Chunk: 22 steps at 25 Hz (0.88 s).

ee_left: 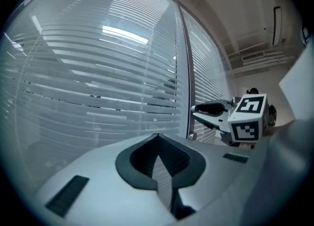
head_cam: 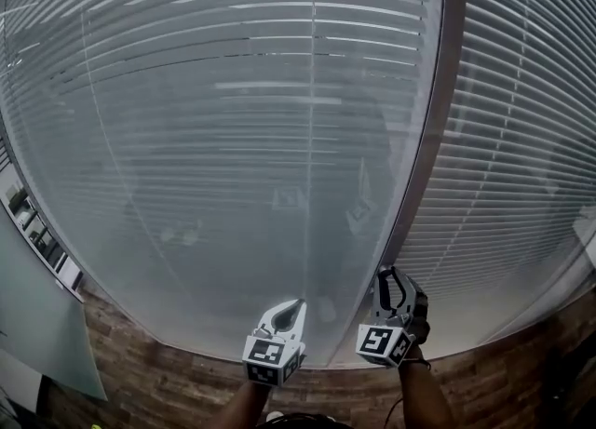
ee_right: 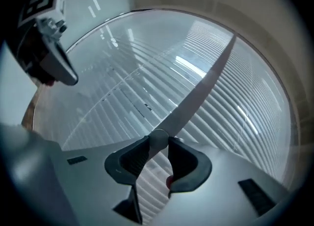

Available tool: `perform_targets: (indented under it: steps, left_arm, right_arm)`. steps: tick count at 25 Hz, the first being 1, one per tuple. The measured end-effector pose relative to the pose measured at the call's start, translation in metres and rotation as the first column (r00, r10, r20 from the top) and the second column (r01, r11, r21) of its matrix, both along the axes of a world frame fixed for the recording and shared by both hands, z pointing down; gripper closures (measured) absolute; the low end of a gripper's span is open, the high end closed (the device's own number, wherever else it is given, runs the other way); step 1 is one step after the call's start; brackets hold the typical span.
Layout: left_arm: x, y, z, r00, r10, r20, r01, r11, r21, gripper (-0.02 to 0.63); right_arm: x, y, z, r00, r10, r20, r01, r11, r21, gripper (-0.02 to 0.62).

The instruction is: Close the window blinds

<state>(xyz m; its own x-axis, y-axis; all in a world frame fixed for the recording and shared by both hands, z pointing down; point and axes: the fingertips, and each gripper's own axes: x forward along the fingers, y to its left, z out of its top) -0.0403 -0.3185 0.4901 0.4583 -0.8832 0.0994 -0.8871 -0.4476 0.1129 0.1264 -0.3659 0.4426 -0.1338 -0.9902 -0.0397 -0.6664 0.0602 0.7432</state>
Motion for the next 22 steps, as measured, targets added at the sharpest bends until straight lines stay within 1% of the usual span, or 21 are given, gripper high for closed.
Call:
perform_targets:
  steps: [2,3,4,5,6,8,10,12,13,15,18,22]
  left_arm:
    - [0.001,-0.002,-0.001,1.000,0.002,0.003,-0.002,1.000,0.010,0.606]
    - [0.003,-0.002,0.000,1.000,0.010,0.004,-0.010,1.000,0.014,0.606]
    - [0.005,-0.002,0.001,1.000,0.018,0.006,-0.019,1.000,0.014,0.606]
    - [0.006,-0.002,0.001,1.000,0.023,0.008,-0.024,1.000,0.013,0.606]
    - [0.007,-0.003,0.001,1.000,0.025,0.010,-0.025,1.000,0.012,0.606]
    - [0.010,-0.004,0.003,0.999,0.032,0.011,-0.032,0.999,0.014,0.606]
    - [0.013,-0.005,0.007,0.999,0.046,0.019,-0.046,0.999,0.013,0.606]
    - [0.015,-0.006,0.011,0.998,0.055,0.037,-0.055,0.998,0.014,0.606]
    - [0.015,-0.005,0.011,0.998,0.056,0.043,-0.056,0.998,0.017,0.606]
    - [0.015,-0.003,0.003,0.998,0.051,0.038,-0.052,0.998,0.028,0.606]
    - [0.015,0.001,-0.006,0.998,0.048,0.035,-0.049,0.998,0.031,0.606]
    - [0.018,-0.001,0.001,0.998,0.060,0.033,-0.060,0.998,0.011,0.606]
  right_arm:
    - [-0.001,0.000,0.000,0.988,-0.006,-0.154,0.008,1.000,0.011,0.469]
    - [-0.001,0.000,0.000,0.972,-0.011,-0.233,0.014,1.000,0.011,0.469]
    - [-0.002,-0.001,0.001,0.949,-0.017,-0.315,0.020,1.000,0.007,0.469]
    - [-0.002,0.000,0.002,0.917,-0.024,-0.397,0.026,1.000,0.000,0.469]
    - [-0.002,0.000,0.003,0.878,-0.033,-0.478,0.032,0.999,-0.010,0.469]
    - [-0.002,0.000,0.005,0.781,-0.053,-0.622,0.045,0.999,-0.028,0.469]
    - [-0.003,0.000,0.008,0.680,-0.071,-0.730,0.063,0.997,-0.039,0.469]
    - [-0.006,0.001,0.009,0.592,-0.088,-0.801,0.085,0.995,-0.046,0.469]
    - [-0.008,0.002,0.010,0.556,-0.095,-0.825,0.094,0.994,-0.051,0.469]
    - [-0.010,0.004,0.009,0.503,-0.104,-0.858,0.104,0.993,-0.059,0.469]
    - [-0.010,0.007,0.003,0.454,-0.108,-0.884,0.105,0.992,-0.068,0.469]
    - [-0.006,0.004,0.003,0.417,-0.110,-0.902,0.111,0.991,-0.070,0.469]
